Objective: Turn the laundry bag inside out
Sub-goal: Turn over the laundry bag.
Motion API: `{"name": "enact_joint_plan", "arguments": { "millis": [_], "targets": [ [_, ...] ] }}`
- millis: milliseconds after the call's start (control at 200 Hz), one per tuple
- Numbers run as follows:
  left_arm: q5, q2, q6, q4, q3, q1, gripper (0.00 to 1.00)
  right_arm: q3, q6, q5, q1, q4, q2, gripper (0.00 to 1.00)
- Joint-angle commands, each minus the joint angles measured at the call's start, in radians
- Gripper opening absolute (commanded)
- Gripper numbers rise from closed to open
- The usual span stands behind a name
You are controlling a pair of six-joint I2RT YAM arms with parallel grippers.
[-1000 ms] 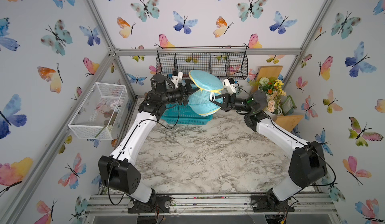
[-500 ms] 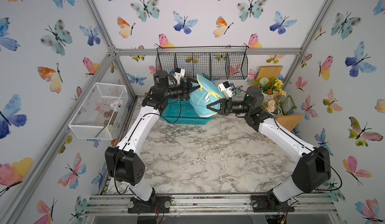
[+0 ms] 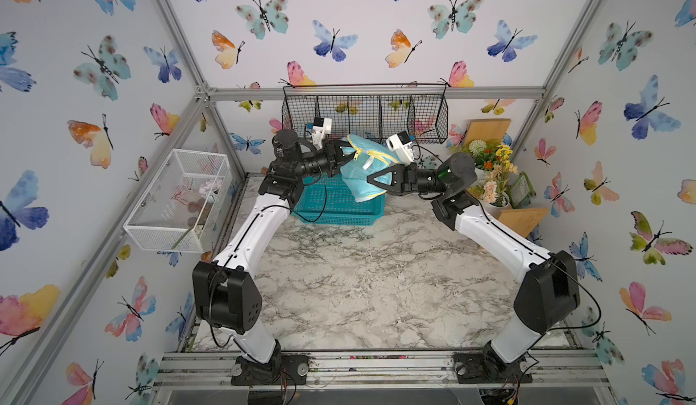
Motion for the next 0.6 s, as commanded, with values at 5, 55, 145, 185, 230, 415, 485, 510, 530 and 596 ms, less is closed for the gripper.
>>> {"name": "enact_joint_plan", "arguments": {
  "millis": [5, 55, 145, 185, 230, 415, 485, 510, 530, 596],
  "targets": [
    [-0.049, 0.025, -0.059, 0.123, -0.108, -0.037, 0.24, 0.082, 0.413, -0.11, 0.115, 0.603, 0.079, 0.04],
    [-0.041, 0.03, -0.077, 0.152, -0.142, -0.038, 0.25, 0.109, 0.525, -0.042, 0.112, 0.751, 0.118, 0.03],
    [-0.036, 0.03, -0.1, 0.202, -0.192, -0.049, 0.25, 0.154, 0.623, 0.033, 0.108, 0.871, 0.172, 0.03],
    [-0.035, 0.032, -0.11, 0.22, -0.209, -0.056, 0.26, 0.18, 0.659, 0.077, 0.104, 0.916, 0.197, 0.03],
    [-0.033, 0.03, -0.122, 0.237, -0.227, -0.065, 0.25, 0.205, 0.661, 0.105, 0.103, 0.918, 0.214, 0.03],
    [-0.018, -0.012, -0.245, 0.439, -0.319, -0.079, 0.08, 0.29, 0.671, 0.188, 0.084, 0.92, 0.284, 0.03],
    [-0.013, -0.041, -0.331, 0.558, -0.351, -0.074, 0.0, 0.262, 0.667, 0.215, 0.06, 0.916, 0.288, 0.02],
    [-0.01, -0.052, -0.36, 0.6, -0.36, -0.071, 0.0, 0.243, 0.669, 0.227, 0.052, 0.915, 0.289, 0.02],
    [-0.009, -0.061, -0.382, 0.637, -0.366, -0.068, 0.0, 0.23, 0.669, 0.23, 0.045, 0.915, 0.292, 0.02],
    [-0.021, -0.089, -0.461, 0.74, -0.383, -0.061, 0.0, 0.174, 0.672, 0.254, 0.021, 0.908, 0.291, 0.03]
  ]
}}
